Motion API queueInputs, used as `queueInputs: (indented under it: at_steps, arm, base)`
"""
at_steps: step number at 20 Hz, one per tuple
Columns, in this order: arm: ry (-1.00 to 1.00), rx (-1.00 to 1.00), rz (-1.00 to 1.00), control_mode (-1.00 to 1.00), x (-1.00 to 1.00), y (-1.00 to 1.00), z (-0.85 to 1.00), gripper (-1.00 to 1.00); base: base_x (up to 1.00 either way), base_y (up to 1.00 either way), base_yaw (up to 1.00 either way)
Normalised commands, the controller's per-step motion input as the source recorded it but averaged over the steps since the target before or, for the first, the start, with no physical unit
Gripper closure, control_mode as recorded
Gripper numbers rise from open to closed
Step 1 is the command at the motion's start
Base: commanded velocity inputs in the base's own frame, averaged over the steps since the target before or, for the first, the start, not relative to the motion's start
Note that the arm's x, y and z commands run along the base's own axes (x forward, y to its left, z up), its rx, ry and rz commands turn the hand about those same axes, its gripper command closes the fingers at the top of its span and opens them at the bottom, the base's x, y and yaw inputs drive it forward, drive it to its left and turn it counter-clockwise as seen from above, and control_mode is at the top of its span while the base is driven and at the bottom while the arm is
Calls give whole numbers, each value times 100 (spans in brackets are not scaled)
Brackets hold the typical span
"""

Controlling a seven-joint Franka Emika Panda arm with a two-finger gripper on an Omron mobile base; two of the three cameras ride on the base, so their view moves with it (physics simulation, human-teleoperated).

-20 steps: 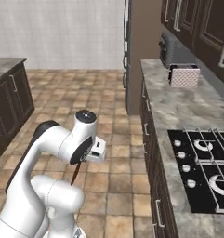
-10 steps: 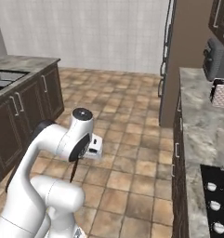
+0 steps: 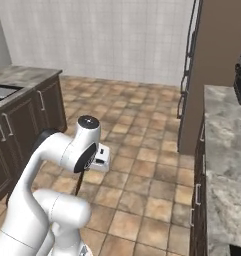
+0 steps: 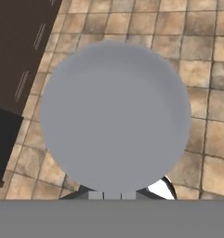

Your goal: Take the fork and place it on the left side of the plate. Then take the spoon and place it on the right side of the plate. Make sure they're directly next to the plate.

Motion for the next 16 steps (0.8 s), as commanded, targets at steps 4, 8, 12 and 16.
queueInputs:
  at_steps: [4, 8, 12, 16]
  arm:
    - [0, 0, 0, 100, 0, 0, 0, 100]
    - [0, 0, 0, 100, 0, 0, 0, 100]
    - [0, 0, 0, 100, 0, 0, 0, 100]
    - [0, 0, 0, 100, 0, 0, 0, 100]
  base:
    - [94, 15, 17]
    - [94, 17, 18]
    - [94, 18, 18]
    - [94, 19, 17]
